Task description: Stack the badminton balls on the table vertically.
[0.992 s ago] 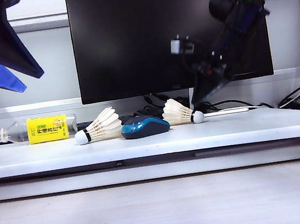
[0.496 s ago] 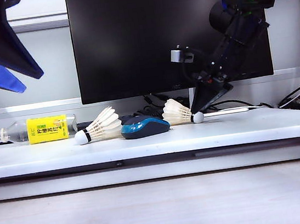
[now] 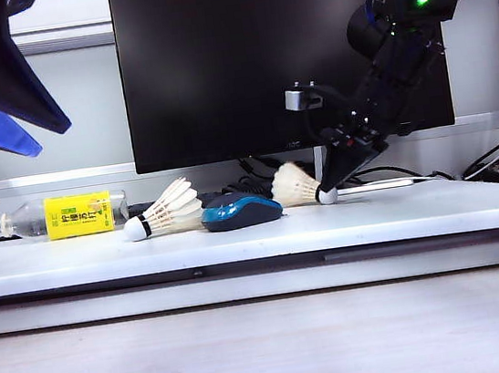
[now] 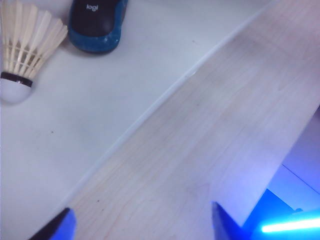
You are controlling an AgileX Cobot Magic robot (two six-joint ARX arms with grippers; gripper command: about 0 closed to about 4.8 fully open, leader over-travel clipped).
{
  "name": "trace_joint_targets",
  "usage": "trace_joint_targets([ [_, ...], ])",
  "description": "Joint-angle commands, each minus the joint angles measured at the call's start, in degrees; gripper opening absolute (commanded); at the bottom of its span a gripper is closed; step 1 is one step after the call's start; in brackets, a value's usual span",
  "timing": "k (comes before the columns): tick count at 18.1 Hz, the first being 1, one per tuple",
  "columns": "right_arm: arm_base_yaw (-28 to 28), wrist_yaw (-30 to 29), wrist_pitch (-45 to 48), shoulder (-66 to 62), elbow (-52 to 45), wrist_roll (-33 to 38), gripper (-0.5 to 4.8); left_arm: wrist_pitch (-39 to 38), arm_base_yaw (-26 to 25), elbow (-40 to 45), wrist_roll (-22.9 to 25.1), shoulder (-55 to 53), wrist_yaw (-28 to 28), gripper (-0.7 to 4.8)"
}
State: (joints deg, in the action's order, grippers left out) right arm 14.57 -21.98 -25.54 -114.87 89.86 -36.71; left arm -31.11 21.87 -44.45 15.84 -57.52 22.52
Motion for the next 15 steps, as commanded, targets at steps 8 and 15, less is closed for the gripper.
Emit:
trace_joint_targets([
  [8, 0.09, 1.49, 3.39, -2.1, 0.13, 0.72, 1.8, -0.98, 0.04, -0.42, 0.28, 0.07, 0.17, 3.64],
  [15, 0.11, 1.51, 5.97, -3.43, 0.13, 3.69, 1.79, -1.75, 0.04, -0.42, 0.26, 0.07, -2.23, 3.64],
])
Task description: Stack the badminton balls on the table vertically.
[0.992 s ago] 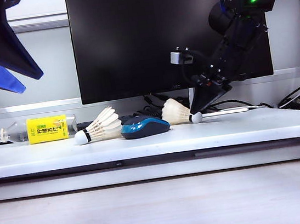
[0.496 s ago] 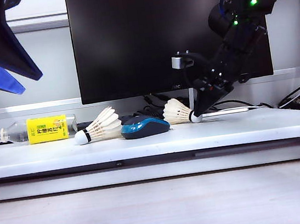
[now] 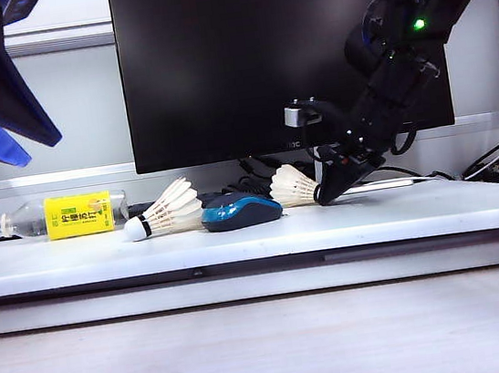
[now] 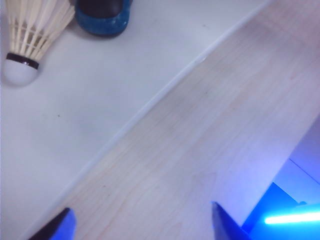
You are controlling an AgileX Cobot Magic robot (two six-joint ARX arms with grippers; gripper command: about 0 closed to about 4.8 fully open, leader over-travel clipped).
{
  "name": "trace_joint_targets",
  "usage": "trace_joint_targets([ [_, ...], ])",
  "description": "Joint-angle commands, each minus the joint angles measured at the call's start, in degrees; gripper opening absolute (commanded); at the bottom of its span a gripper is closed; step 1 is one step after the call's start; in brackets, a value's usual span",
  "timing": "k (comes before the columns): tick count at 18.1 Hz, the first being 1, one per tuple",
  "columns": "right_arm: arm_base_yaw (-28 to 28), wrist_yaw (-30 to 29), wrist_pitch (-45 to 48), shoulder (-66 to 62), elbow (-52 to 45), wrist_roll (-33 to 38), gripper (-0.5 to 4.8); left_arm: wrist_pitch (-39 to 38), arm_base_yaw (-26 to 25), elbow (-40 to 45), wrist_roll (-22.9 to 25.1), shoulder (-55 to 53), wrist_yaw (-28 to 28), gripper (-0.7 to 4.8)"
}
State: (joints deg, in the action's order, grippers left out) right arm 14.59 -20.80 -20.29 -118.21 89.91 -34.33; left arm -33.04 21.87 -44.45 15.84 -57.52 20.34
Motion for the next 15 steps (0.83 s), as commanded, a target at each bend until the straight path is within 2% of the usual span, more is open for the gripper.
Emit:
trace_joint_targets([
  [1, 0.09, 0.35, 0.55, -0.09, 0.09, 1.51, 1.62, 0.13, 0.04, -0.42, 0.26, 0.07, -0.02, 3.64],
  [5, 0.09, 2.12, -2.19, -0.07, 0.09, 1.75, 1.16, 0.07, 0.04, -0.42, 0.26, 0.07, -0.02, 3.64],
  [9, 0.09, 2.86, -7.23, 0.02, 0.72, 2.54, 1.16, 0.07, 0.04, -0.42, 0.26, 0.07, -0.02, 3.64],
  [15, 0.07, 5.68, -31.61, 3.19, 10.54, 2.8, 1.16, 0.11, 0.04, -0.42, 0.28, 0.07, -0.02, 3.64],
])
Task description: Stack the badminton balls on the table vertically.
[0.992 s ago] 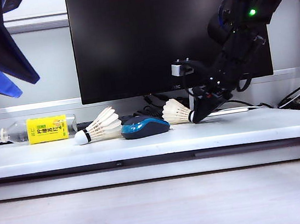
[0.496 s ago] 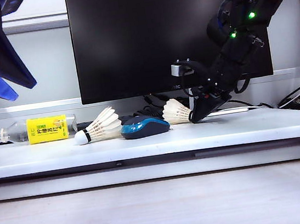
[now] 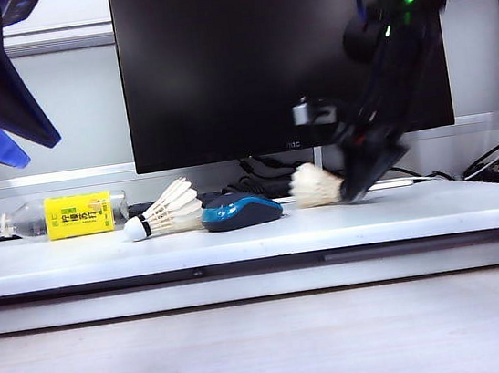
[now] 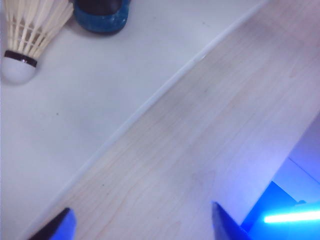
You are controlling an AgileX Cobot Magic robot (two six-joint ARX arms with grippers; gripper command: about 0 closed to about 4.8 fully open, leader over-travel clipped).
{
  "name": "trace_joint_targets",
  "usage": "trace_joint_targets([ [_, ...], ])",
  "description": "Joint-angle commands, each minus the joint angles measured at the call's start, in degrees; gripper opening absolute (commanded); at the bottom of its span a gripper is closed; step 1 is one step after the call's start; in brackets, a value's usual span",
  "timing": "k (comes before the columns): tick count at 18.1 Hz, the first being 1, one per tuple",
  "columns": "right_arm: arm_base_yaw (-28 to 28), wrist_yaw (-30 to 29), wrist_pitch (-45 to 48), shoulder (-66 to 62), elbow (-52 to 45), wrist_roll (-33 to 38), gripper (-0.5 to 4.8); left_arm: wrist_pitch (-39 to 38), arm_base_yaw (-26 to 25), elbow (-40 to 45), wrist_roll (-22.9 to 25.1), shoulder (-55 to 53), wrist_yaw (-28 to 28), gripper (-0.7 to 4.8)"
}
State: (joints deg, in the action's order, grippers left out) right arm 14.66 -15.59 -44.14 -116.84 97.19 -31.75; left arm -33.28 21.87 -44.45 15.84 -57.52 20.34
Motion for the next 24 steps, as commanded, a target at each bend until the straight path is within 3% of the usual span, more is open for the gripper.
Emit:
trace_joint_targets([
  [1, 0.0, 0.5, -12.02, 2.58, 5.66, 0.24, 1.16, 0.35, 0.04, -0.44, 0.28, 0.07, 0.02, 3.64],
  [6, -0.02, 3.74, -34.84, 2.86, 17.4, 2.51, 1.16, 0.31, 0.07, -0.42, 0.26, 0.09, 0.09, 3.64],
  [15, -0.04, 2.89, -35.17, 2.71, 17.31, 17.51, 1.16, 0.09, 0.07, -0.42, 0.02, 0.07, 0.28, 3.64],
  [19, -0.07, 1.31, -35.1, 1.79, 16.61, 30.64, 1.16, -0.11, 0.07, -0.42, -0.11, 0.07, 0.28, 3.64],
  [24, 0.0, -1.07, -33.35, 1.18, 15.06, 32.17, 1.16, -0.55, 0.07, -0.42, -0.42, 0.07, 0.31, 3.64],
])
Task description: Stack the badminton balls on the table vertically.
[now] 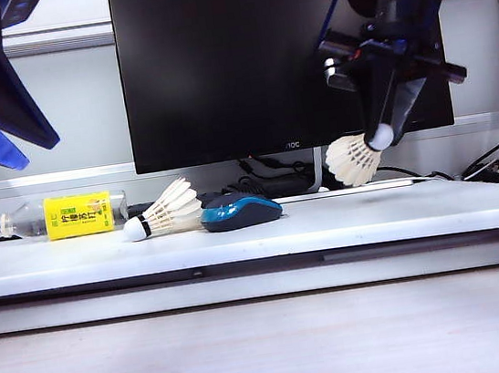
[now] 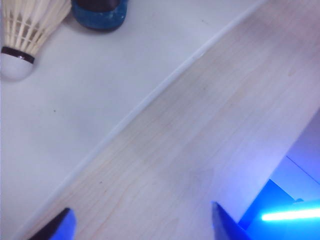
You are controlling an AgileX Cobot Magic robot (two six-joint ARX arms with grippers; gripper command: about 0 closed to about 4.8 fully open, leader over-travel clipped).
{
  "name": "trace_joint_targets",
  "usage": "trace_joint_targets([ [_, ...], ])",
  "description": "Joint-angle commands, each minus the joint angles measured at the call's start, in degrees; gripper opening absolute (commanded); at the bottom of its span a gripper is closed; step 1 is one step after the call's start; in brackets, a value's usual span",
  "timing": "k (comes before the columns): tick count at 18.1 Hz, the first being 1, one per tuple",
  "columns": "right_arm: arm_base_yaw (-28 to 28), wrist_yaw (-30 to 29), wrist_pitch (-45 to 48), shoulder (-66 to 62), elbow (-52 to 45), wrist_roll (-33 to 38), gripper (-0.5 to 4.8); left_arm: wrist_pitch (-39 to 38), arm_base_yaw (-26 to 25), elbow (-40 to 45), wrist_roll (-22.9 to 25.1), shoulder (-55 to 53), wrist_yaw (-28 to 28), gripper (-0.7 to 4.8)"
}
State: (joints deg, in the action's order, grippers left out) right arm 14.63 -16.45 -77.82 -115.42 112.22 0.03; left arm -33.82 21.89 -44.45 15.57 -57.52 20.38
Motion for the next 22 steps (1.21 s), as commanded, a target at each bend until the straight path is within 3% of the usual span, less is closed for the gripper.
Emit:
trace_joint_targets([
  [1, 0.02, -0.22, 0.31, -0.39, 0.0, 0.39, 1.16, -0.04, 0.04, -0.42, -0.15, 0.07, 0.28, 3.64],
  [7, 0.15, -0.46, 1.01, -3.87, -0.13, 1.31, 1.17, -0.15, 0.04, -0.42, -1.03, 0.07, 0.39, 3.64],
  [10, 0.9, -4.92, 2.78, -4.98, -0.26, 3.28, 1.17, -0.17, 0.04, -0.42, -1.01, 0.07, 0.37, 3.64],
  [14, 1.86, -9.4, 6.97, -5.01, -0.26, 10.73, 1.17, -0.15, 0.04, -0.42, -1.01, 0.07, 0.37, 3.64],
  [17, 2.16, -9.16, 13.99, -4.96, -0.24, 22.29, 1.17, 0.02, 0.04, -0.42, -1.01, 0.07, 0.35, 3.64],
  [19, 2.95, -3.91, 18.05, -4.96, -0.22, 30.49, 1.3, 0.0, 0.04, -0.42, -1.03, 0.09, 0.35, 3.64],
  [22, 6.38, 9.73, 19.63, -4.87, -0.2, 41.7, 1.59, -0.2, 0.04, -0.42, -1.22, 0.07, 0.33, 3.64],
])
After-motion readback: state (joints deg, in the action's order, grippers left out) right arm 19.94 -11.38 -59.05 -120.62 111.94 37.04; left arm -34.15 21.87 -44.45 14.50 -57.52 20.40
